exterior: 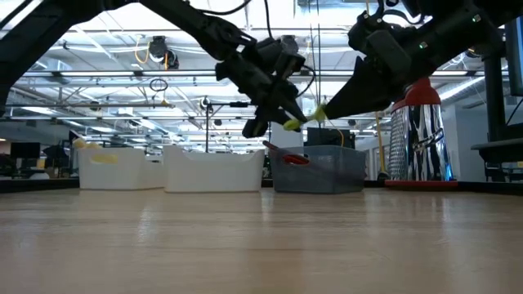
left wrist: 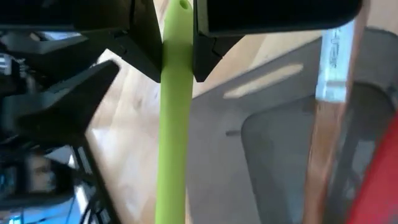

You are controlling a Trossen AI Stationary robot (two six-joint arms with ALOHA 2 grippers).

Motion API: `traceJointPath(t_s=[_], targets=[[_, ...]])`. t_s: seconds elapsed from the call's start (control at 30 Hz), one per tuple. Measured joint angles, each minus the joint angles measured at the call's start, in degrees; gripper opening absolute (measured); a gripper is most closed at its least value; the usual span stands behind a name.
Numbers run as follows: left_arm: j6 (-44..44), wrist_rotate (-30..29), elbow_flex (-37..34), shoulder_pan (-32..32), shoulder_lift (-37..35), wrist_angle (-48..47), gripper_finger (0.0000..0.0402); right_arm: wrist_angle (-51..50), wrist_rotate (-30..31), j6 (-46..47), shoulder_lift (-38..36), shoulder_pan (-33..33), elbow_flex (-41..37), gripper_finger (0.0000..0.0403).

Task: Pick & Place Kitchen Items
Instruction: Put the green serving spoon into the black bin

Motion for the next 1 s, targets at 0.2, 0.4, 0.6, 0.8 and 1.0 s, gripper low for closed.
traceJointPath(t_s=[0.2, 0.4, 0.6, 0.8, 1.0], targets=[[0.01, 0.86, -0.02, 1.36, 0.79, -1.54, 0.0083, -0.11, 0.02, -0.02, 0.0, -0.03, 0.0, 0.0148], [0.16, 0.95, -0.04, 1.57, 0.78, -2.23, 0.0092, -0.22, 0.1, -0.24, 0.0, -0.1, 0.0, 0.0136], [1.93, 0.4, -0.04, 1.57, 0.78, -2.26, 0.0088, -0.22, 0.19, -0.24, 0.0, -1.33, 0.0, 0.013], [4.78, -5.88, -0.04, 1.39, 0.78, -1.59, 0.0089, -0.22, 0.17, -0.24, 0.0, -3.09, 0.0, 0.013], [9.13, -11.71, -0.04, 0.98, 0.78, 2.32, 0.0089, -0.22, 0.13, -0.28, 0.0, -4.18, -0.03, 0.013]])
